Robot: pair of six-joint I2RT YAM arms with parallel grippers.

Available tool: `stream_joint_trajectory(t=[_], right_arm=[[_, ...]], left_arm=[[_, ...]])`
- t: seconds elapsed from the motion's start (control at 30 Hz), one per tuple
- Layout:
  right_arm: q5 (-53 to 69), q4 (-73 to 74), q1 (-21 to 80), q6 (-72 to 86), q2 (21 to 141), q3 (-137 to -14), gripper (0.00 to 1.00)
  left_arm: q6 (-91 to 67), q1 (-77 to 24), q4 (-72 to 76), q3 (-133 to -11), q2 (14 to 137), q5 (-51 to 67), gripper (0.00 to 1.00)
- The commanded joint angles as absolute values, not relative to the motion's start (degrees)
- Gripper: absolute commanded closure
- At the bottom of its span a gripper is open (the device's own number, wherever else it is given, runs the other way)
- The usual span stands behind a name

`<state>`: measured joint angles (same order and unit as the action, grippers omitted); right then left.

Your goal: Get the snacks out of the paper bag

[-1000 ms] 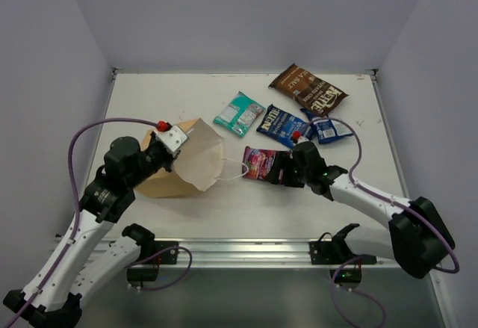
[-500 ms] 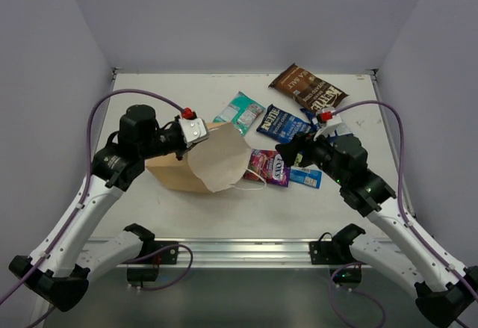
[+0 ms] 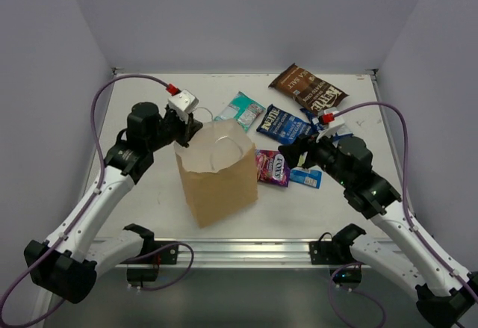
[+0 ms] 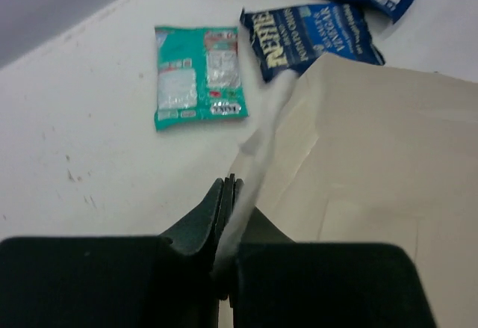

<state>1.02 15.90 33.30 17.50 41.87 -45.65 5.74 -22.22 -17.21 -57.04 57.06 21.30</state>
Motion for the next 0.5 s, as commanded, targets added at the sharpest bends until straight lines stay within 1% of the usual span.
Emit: stream_joint_trajectory(t=[0.0, 0.13, 0.27, 0.33, 0.47], right_arm=[[0.70, 16.26, 33.13, 16.26, 41.75, -47.55, 0.21], [0.27, 17.05, 33.13, 16.08, 40.61, -46.58, 0.21], [0.09, 17.67, 33.05, 15.73, 39.82, -46.32, 0.21], [0.09, 17.84, 33.05, 15.30, 39.29, -46.23, 0.21], [-0.52, 18.37, 33.13, 14.59, 39.73, -46.84, 0.21]], left_arm=[[-5.79, -20.48, -11.09, -53.19, 58.62, 15.22, 1.00], [-7.12, -18.03, -5.90, -48.35, 55.55, 4.25, 1.00], [-7.82, -14.86, -4.22, -47.90, 54.41, 0.27, 1.00], [-6.86, -14.50, -2.99, -48.08, 53.88, -4.46, 1.00], [-4.93, -13.54, -2.20, -50.26, 53.61, -7.21, 1.00]])
